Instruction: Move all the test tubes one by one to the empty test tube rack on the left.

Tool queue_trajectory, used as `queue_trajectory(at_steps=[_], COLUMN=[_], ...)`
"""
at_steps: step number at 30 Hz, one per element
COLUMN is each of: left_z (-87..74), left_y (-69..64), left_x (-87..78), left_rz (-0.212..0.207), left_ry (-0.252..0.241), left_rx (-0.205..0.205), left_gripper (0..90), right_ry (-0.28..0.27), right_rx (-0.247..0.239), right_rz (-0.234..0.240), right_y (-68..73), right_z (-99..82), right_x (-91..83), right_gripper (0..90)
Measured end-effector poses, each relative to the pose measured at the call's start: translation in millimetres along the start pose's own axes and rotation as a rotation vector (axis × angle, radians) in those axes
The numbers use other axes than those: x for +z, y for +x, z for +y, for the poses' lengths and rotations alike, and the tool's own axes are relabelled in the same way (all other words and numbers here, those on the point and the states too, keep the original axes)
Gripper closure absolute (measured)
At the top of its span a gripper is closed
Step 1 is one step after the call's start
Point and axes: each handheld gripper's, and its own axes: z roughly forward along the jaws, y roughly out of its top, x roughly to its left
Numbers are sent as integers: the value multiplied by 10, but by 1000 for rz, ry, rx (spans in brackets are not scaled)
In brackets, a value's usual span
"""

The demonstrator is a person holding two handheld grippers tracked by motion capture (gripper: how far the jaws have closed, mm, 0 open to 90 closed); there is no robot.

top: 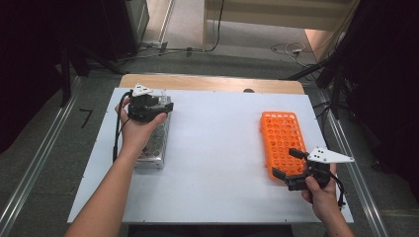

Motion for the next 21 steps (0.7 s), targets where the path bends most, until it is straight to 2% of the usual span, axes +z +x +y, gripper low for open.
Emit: queue_trajectory(at_steps=[10, 17, 21], left_z=[-95, -177, -239], left_y=[-185, -361, -448], left_x=[-291, -483, -574], left_rz=[-53, -86, -90], left_ry=[-69, -103, -114], left_rx=[-4, 8, 25], left_gripper=[155, 95, 72], right_ry=[-15, -11, -3], right_rx=[19, 7, 16], right_rz=[-23, -86, -109], right_y=[-69, -141, -212], right_z=[55, 100, 117], right_x=[-16, 6, 40], right_gripper=[0, 0, 0])
